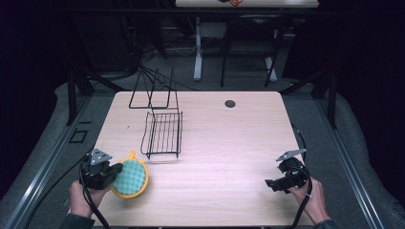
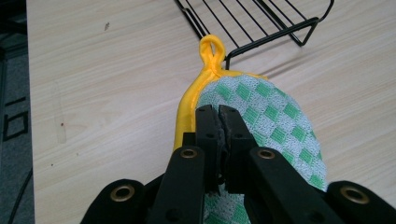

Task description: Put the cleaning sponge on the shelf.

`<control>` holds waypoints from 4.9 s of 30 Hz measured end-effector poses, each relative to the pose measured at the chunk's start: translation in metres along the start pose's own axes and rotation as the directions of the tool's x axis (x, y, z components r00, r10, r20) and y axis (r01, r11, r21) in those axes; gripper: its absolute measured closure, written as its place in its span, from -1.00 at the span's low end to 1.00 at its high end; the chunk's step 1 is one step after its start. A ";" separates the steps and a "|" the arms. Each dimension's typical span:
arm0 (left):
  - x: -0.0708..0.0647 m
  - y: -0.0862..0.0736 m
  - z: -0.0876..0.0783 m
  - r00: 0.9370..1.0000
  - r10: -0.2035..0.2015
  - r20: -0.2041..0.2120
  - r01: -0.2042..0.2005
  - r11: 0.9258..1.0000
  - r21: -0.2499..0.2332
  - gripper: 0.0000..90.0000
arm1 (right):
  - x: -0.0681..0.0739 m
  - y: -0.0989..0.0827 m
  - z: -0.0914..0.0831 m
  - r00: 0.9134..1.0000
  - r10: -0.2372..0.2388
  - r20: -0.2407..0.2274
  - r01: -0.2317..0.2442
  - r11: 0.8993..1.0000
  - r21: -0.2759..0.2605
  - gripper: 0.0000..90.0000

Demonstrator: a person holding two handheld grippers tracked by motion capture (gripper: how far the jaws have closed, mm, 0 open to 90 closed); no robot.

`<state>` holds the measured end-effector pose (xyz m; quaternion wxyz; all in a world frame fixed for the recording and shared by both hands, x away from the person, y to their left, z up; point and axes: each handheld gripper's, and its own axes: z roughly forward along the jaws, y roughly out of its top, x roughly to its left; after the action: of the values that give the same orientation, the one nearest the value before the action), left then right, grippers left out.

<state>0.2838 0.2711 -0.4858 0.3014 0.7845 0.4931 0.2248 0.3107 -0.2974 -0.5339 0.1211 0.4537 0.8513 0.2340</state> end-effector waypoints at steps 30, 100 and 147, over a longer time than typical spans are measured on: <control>-0.007 0.018 -0.022 1.000 0.020 -0.001 -0.020 0.996 -0.092 0.95 | 0.001 0.001 -0.001 1.000 -0.002 0.004 0.002 1.000 0.001 -0.79; 0.000 0.088 0.052 0.996 -0.081 0.030 0.086 0.964 -0.250 0.95 | 0.001 0.002 0.002 1.000 -0.010 -0.004 0.010 1.000 0.013 -0.78; -0.003 0.099 0.109 0.991 -0.122 0.055 0.132 0.965 -0.227 0.95 | -0.001 0.000 0.004 1.000 -0.009 -0.009 0.009 1.000 0.022 -0.77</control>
<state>0.4168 0.2078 -0.4957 0.4140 0.7156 0.5068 0.2444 0.3132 -0.2974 -0.5371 0.1135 0.4502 0.8563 0.2260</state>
